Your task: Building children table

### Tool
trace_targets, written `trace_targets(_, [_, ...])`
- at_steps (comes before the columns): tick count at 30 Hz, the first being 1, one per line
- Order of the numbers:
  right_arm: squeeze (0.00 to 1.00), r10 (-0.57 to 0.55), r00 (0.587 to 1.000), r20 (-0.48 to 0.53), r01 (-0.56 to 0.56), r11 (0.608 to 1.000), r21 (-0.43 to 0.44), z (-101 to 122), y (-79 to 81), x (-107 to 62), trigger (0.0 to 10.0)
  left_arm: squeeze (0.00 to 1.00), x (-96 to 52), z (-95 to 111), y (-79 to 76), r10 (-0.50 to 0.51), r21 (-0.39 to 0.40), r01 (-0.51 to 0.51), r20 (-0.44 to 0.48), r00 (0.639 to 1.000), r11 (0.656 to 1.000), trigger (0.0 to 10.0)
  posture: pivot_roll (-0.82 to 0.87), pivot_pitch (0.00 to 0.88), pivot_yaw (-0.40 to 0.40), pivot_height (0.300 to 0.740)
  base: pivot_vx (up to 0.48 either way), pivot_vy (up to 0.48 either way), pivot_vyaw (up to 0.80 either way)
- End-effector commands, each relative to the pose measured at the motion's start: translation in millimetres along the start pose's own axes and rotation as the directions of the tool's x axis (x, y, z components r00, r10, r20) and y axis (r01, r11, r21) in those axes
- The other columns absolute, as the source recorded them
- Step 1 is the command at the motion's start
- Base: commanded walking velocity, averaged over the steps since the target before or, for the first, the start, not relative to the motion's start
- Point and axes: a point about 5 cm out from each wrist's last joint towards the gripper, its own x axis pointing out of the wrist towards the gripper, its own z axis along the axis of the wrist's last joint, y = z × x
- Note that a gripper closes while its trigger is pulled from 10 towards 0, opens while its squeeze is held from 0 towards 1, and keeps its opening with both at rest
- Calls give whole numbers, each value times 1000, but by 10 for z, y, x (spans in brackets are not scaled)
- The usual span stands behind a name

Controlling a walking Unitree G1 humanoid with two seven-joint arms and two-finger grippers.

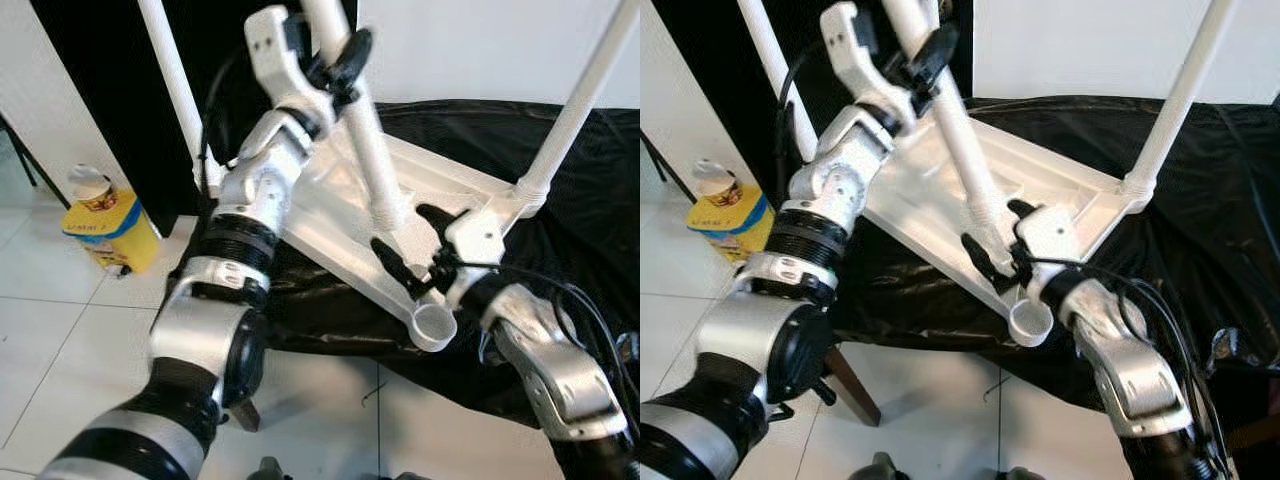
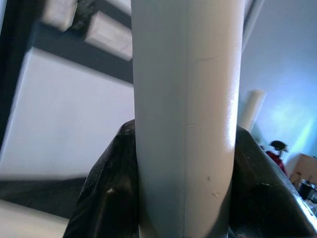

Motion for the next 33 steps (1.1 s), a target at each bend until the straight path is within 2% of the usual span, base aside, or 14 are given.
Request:
trace_targets(1, [0, -53, 998, -41, 52, 998, -21, -56, -16, 83, 10000, 0, -15, -12, -354, -340, 100, 338, -1, 940, 936, 10000, -82, 0, 4, 740, 0, 0, 0])
trace_targets(7, [0, -114, 992, -50, 113, 993, -32, -65, -47, 135, 10000, 0, -33, -45, -511, -365, 132, 362, 2, 931, 923, 10000, -77, 2, 2, 740, 0, 0, 0])
trace_targets(11, [0, -124, 991, -53, 122, 992, -36, -65, -51, 149, 10000, 0, -52, -45, -535, -365, 137, 361, 4, 931, 922, 10000, -77, 2, 2, 740, 0, 0, 0])
trace_targets(15, [0, -162, 987, 2, 161, 982, -94, 16, -92, 195, 10000, 0, -69, -185, -616, -355, 190, 357, -45, 934, 915, 10000, -74, 14, 0, 740, 0, 0, 0])
trace_targets(18, [0, -163, 987, 12, 163, 982, -101, 30, -91, 205, 10000, 0, -81, -214, -617, -342, 200, 346, -54, 938, 917, 10000, -74, 14, 0, 740, 0, 0, 0])
trace_targets(24, [0, -153, 988, 19, 154, 982, -109, 7, -49, 165, 10000, 0, -107, -275, -512, -291, 230, 303, -84, 953, 925, 10000, -69, 25, -3, 740, 0, 0, 0])
trace_targets(27, [0, -143, 990, 15, 143, 984, -104, -29, 17, 139, 10000, 0, -136, -309, -411, -247, 237, 264, -101, 964, 935, 10000, -67, 27, -3, 740, 0, 0, 0])
trace_targets(33, [0, -165, 986, 15, 165, 979, -120, -61, 37, 121, 10000, 0, -166, -321, -356, -231, 247, 253, -114, 966, 935, 10000, -66, 32, 2, 740, 0, 0, 0])
